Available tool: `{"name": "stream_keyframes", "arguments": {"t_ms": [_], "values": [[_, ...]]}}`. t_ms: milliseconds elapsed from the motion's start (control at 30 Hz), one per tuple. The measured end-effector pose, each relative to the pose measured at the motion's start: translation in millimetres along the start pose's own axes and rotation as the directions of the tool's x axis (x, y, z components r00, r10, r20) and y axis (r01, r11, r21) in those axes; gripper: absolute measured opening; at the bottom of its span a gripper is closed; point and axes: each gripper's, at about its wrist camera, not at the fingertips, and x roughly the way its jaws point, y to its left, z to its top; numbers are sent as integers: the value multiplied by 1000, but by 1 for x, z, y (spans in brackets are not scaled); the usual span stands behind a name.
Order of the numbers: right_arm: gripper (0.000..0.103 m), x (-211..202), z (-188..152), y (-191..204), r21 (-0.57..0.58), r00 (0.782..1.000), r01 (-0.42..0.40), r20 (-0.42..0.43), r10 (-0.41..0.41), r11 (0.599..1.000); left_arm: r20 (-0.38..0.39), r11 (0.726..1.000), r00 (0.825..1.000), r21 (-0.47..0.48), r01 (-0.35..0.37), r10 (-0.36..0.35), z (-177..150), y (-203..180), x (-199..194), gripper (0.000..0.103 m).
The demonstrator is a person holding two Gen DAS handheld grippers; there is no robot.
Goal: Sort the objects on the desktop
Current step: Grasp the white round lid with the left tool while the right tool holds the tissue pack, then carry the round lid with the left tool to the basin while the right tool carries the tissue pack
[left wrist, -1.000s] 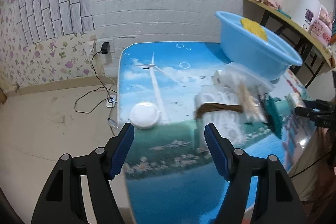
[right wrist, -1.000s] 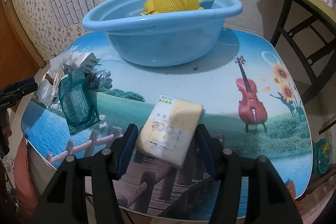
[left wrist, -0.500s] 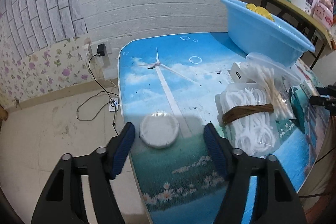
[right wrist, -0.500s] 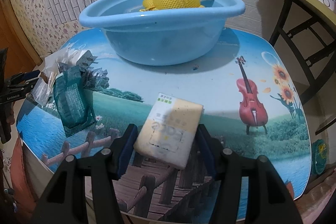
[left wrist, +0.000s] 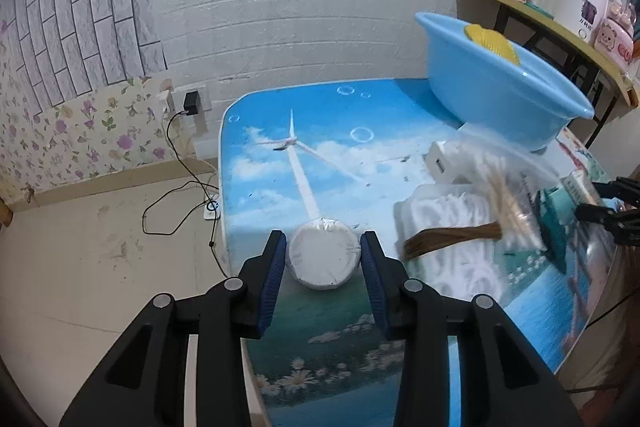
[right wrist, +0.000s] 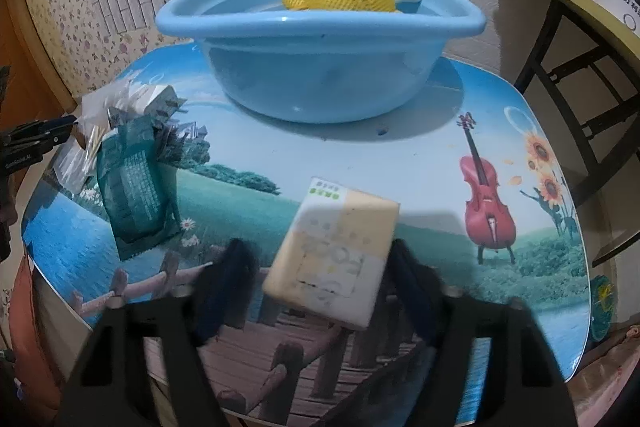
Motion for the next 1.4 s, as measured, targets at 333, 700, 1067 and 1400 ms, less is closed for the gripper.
{"name": "stream_keyframes", "arguments": {"t_ms": [333, 700, 1067, 1400], "values": [[52, -17, 3, -5, 10, 997, -38, 74, 37, 999, 49, 1000, 999, 8, 21, -21, 14, -21, -23, 37], [52, -48, 14, 13, -99, 982, -135, 117, 147, 986, 95, 997, 993, -34, 72, -68, 20, -74, -51, 37], [52, -82, 46, 27, -130, 964, -146, 204, 171, 981, 135, 992, 984, -29, 123, -118, 37, -99, -66, 37], [52, -84, 72, 15, -108, 957, -117, 251, 141, 987, 147, 992, 982, -23, 126, -122, 57, -103, -66, 37]]}}
